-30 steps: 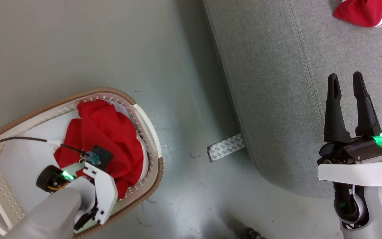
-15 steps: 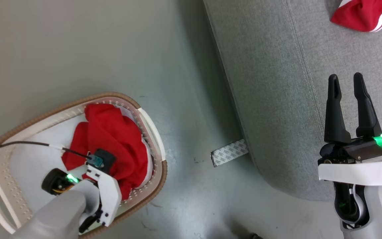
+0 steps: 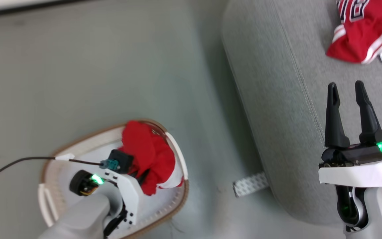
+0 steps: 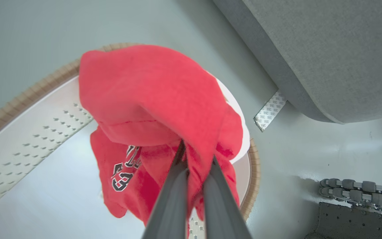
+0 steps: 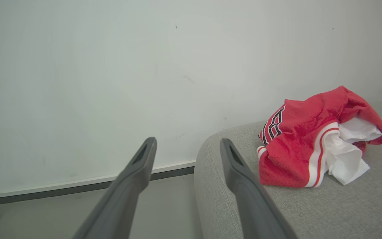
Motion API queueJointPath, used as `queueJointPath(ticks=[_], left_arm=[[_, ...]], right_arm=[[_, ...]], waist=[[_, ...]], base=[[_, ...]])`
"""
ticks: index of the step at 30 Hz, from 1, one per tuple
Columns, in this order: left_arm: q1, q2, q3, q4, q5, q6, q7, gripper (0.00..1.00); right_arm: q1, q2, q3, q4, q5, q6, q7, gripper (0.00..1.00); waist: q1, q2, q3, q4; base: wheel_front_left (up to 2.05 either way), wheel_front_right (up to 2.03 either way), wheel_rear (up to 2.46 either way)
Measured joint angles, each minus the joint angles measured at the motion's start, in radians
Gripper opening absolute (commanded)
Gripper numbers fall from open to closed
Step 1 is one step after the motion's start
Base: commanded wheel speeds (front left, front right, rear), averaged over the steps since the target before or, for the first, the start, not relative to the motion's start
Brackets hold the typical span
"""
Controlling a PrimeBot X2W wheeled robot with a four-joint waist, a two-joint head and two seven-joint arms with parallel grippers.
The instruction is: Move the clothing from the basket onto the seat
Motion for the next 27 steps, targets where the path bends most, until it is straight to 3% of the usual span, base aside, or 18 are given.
queueJointPath(ticks=[14,27], left_arm=[[0.023,-0.059,0.035,-0.094,-0.05,0.0,-0.086,0.0],[0.085,0.002,0.285,-0.377,0.1,0.055,-0.088,0.0]], right_arm=[[0.074,0.0,0.011,0.068,-0.041,0.0,0.0,1.0],[0.163,-0.013,0.073,0.122,-0.017,0.0,0.0,1.0]], waist=[[-0.0001,0.0,-0.253,0.137],[-0.0002,0.0001,-0.44,0.235]], base=[[0.0,0.0,0.0],[0.0,0.0,0.0]])
